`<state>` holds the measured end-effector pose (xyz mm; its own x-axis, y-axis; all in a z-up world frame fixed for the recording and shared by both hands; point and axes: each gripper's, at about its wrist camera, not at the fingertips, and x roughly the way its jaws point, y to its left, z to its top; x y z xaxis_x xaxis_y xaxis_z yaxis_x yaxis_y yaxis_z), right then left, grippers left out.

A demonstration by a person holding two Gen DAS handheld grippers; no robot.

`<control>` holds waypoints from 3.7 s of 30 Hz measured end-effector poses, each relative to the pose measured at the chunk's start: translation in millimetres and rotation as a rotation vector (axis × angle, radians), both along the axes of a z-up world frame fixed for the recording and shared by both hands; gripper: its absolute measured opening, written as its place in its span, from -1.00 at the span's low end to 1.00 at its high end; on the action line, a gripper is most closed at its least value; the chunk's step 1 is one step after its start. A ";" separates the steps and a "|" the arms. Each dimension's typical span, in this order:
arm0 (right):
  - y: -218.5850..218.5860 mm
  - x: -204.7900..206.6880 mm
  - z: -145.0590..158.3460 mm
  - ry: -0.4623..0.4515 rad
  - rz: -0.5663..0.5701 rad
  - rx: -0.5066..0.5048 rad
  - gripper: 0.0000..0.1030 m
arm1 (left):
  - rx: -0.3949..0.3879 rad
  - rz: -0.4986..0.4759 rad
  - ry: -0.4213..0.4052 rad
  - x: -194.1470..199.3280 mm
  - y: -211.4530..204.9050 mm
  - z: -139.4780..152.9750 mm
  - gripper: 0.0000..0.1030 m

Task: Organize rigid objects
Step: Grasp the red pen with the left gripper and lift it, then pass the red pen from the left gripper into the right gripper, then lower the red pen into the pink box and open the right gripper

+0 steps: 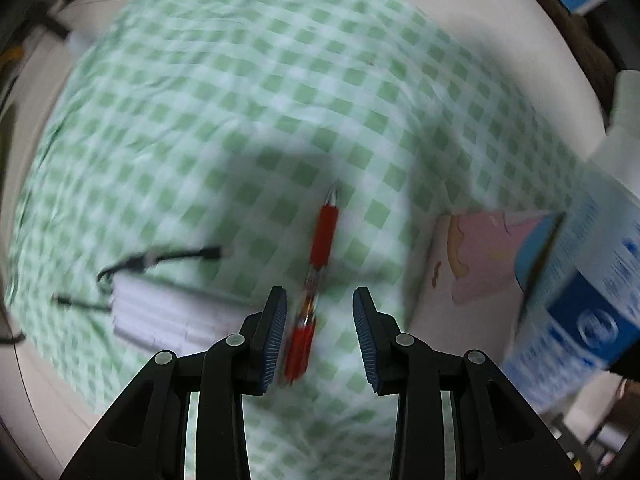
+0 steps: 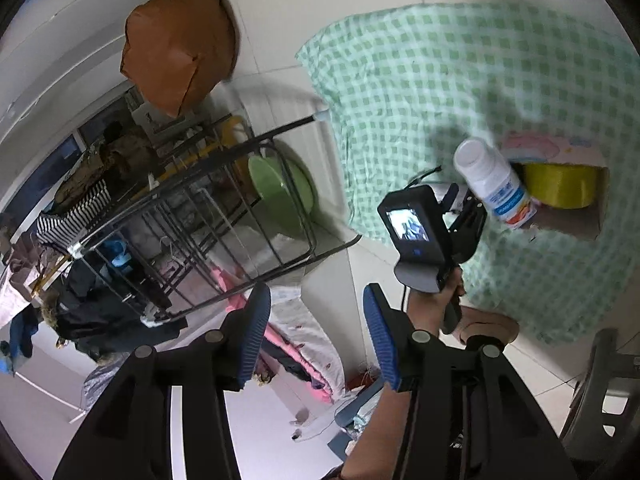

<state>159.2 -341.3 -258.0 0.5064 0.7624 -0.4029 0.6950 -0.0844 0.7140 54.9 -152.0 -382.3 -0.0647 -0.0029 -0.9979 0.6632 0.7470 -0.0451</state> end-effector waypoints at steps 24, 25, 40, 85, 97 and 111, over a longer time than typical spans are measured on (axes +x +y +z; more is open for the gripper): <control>-2.3 0.6 9.3 -0.039 0.025 -0.015 -0.02 | -0.367 0.453 0.137 13.3 44.2 100.9 -0.84; 0.5 2.8 10.3 -0.044 0.036 -0.017 -0.02 | -0.432 0.487 0.138 12.0 53.8 127.0 -0.84; 141.8 33.0 39.4 -0.322 0.733 -0.255 -0.19 | -0.993 0.815 0.348 -59.8 160.5 253.1 -0.84; 42.0 -67.0 -130.3 0.275 0.714 -0.236 -0.75 | -0.657 1.564 0.413 -29.2 260.5 165.2 -0.12; 41.4 -40.6 -100.1 0.229 0.400 -0.171 -0.06 | -0.504 1.456 0.365 -17.8 252.6 141.4 -0.12; 60.0 -13.5 -57.7 0.139 0.246 -0.004 0.33 | -0.444 1.515 0.156 49.1 209.0 46.8 -0.12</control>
<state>145.8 -281.3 -315.7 0.2465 0.8538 -0.4584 0.7855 0.1010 0.6106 104.1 57.0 -335.5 0.1713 -0.4344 -0.8843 -0.6840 0.5935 -0.4241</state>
